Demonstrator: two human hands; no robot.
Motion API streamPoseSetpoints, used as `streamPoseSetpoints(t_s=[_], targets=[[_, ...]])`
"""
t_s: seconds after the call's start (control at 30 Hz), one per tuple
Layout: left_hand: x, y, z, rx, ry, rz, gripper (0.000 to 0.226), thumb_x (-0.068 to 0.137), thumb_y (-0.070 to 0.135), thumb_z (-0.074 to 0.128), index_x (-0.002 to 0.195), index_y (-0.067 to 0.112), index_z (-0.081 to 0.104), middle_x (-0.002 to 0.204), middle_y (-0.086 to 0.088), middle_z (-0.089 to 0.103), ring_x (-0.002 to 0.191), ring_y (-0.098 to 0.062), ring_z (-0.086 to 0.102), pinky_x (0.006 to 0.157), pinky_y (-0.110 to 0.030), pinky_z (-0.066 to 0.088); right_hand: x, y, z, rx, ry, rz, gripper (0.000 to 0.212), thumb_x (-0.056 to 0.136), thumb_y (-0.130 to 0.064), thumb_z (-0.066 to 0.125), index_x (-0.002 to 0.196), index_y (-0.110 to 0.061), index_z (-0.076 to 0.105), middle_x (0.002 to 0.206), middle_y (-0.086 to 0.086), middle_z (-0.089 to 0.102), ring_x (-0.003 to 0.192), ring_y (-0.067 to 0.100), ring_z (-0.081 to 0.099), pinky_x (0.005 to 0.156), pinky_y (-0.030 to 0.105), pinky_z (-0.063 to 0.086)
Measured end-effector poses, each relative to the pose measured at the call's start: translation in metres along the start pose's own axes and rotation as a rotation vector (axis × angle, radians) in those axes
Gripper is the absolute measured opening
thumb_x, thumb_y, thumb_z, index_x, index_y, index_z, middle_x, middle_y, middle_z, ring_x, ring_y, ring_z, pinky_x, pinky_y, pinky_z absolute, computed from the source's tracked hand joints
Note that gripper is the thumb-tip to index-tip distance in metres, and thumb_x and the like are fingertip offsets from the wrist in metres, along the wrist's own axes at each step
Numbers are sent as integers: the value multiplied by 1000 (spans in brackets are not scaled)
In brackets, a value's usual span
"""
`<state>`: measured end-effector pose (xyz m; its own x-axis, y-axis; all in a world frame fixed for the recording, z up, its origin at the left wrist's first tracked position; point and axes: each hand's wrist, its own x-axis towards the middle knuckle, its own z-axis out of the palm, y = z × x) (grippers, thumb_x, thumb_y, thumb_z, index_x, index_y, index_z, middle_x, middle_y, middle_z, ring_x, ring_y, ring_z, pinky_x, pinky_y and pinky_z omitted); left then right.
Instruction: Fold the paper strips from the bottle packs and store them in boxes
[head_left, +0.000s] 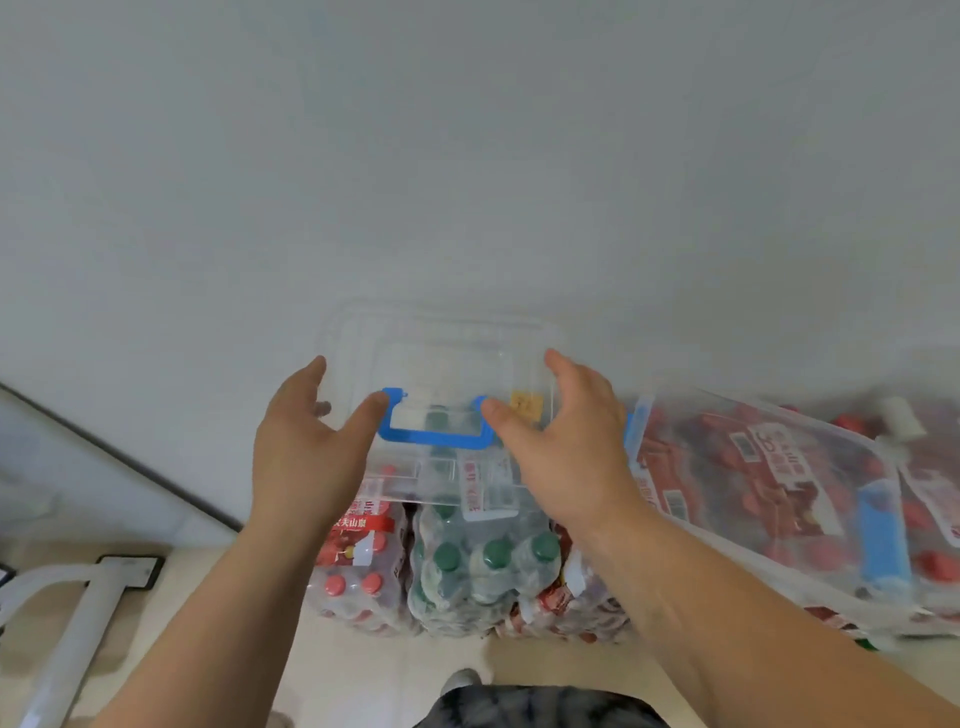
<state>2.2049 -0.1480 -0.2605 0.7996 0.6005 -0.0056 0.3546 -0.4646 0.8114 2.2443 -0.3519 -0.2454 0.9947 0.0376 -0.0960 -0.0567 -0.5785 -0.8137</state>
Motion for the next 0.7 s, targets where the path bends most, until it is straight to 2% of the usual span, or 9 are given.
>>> streamPoseSetpoints(t_s=[0.13,0.3,0.43,0.5,0.6,0.7], targets=[[-25,51,26,-68,-6,118,74,85,53,67,150,32,37,150,9,45,114,-4,49,92,-32,43,-4,20,-61,33,74,2,88,87,-54,69,157,-24,25,160,1,29,150,21,23,121,39,23],[-70,95,92,-75,-188,140,79,86,49,68,153,29,31,154,5,40,127,-11,48,104,-39,45,-9,79,-131,30,202,68,88,87,-49,71,157,-17,27,159,6,31,149,23,25,119,36,23],[-96,115,144,-20,-308,165,75,86,42,70,151,26,36,149,3,46,118,-8,49,102,-33,43,-17,134,-172,-28,308,131,82,89,-42,71,156,-14,32,155,10,36,146,27,30,119,41,27],[-102,121,164,31,-361,180,71,87,38,70,150,25,40,143,-1,52,118,-14,54,100,-31,43,-21,159,-189,-49,312,179,71,92,-38,68,153,-17,37,149,10,42,140,28,37,115,44,33],[-102,126,183,122,-402,228,63,90,32,68,148,22,45,141,-4,56,122,-20,56,100,-33,43,-23,188,-204,-71,298,221,53,90,-38,68,140,-26,53,121,3,55,113,24,52,94,44,46],[-99,121,194,171,-453,262,56,94,24,63,147,20,46,148,-4,51,135,-21,48,110,-35,38,-25,204,-205,-95,275,237,50,87,-40,64,136,-33,56,114,3,60,108,28,58,92,51,54]])
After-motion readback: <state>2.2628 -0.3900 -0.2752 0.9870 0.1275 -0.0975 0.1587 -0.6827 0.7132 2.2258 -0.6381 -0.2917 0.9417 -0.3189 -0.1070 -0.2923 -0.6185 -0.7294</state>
